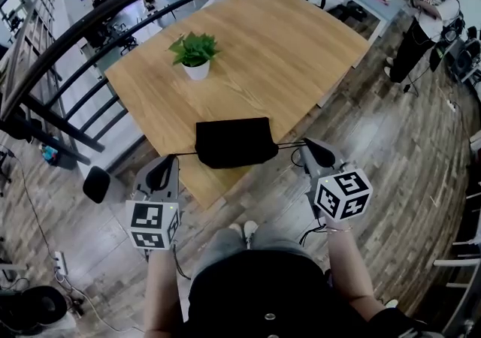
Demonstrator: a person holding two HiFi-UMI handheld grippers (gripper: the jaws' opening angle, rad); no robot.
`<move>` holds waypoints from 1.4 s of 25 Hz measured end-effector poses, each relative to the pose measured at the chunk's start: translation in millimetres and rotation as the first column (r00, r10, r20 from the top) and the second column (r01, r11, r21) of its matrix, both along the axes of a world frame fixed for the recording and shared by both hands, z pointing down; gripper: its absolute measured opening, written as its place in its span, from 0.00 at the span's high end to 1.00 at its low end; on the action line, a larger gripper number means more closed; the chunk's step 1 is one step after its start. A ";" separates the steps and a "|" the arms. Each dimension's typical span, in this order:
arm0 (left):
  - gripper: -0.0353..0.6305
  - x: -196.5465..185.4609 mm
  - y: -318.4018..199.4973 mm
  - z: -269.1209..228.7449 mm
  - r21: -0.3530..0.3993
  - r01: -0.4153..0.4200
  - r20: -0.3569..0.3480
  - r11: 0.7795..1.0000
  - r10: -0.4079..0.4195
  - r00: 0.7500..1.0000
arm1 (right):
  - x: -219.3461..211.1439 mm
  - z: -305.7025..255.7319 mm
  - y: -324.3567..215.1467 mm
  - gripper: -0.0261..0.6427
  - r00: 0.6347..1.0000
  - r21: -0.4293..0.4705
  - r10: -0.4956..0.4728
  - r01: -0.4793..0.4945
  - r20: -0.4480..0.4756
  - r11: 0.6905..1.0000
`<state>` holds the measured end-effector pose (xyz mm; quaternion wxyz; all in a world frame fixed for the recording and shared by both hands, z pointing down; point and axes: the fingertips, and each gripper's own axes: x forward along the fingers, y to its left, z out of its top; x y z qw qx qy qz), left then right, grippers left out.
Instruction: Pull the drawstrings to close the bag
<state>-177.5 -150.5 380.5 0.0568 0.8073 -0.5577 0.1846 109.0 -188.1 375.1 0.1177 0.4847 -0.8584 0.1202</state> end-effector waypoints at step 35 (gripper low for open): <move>0.91 -15.4 0.5 4.9 -0.018 0.068 -0.030 0.998 -0.068 0.997 | 55.5 0.0 -12.7 0.96 0.990 -0.012 0.127 -0.126 0.066 0.992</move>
